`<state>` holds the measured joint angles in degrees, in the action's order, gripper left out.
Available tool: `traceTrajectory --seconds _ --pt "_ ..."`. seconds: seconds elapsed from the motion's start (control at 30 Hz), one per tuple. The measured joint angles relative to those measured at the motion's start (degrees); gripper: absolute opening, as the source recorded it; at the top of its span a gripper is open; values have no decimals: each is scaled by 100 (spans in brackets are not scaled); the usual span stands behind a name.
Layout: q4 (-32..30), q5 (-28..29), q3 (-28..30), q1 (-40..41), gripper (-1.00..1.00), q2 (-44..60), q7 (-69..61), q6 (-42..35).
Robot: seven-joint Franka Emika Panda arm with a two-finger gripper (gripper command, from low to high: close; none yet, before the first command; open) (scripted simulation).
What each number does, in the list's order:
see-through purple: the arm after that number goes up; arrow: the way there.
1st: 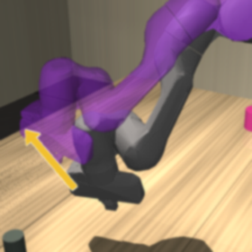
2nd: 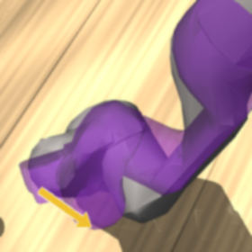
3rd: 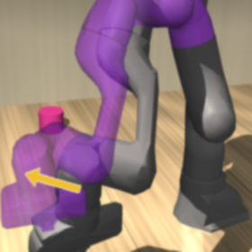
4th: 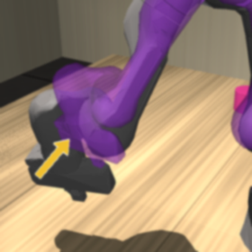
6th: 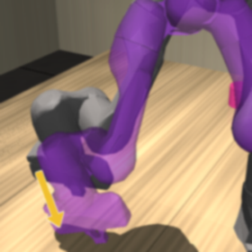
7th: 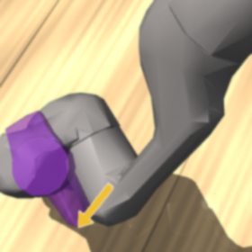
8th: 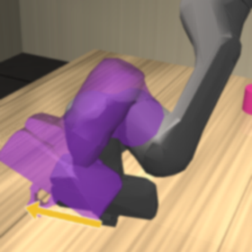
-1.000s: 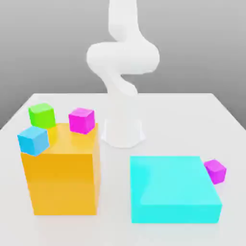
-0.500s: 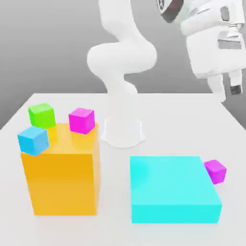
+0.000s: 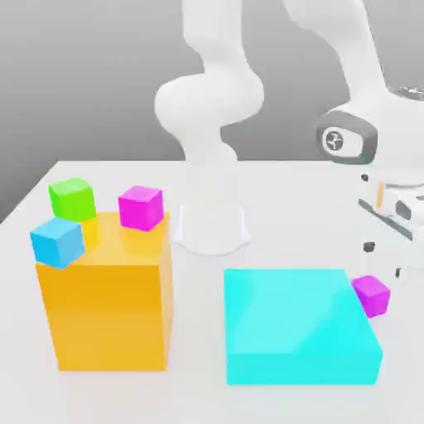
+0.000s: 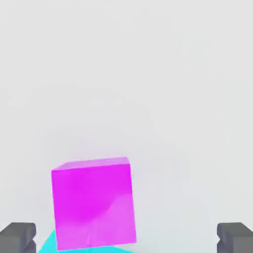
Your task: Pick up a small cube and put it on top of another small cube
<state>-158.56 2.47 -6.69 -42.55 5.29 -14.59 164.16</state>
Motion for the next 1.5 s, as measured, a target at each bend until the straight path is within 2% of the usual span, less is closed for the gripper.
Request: traceTrajectory --seconds 0.13,0.17,0.43,0.63,0.7,0.83,1.13,1.5 --pt "122 299 327 -258 0 817 180 666" --pt "154 327 395 -320 -100 1018 206 831" --pt "140 317 386 -315 -100 932 194 751" --pt "-46 -178 231 -153 -100 -228 -185 -222" --pt "-37 -372 382 -193 -100 -616 -396 -622" --pt "22 -429 878 341 -100 -1380 -629 -1448" --pt "164 159 1763 1686 -100 -3098 -681 -3281" --pt "335 1119 2503 3770 -100 -5199 -612 -5480"
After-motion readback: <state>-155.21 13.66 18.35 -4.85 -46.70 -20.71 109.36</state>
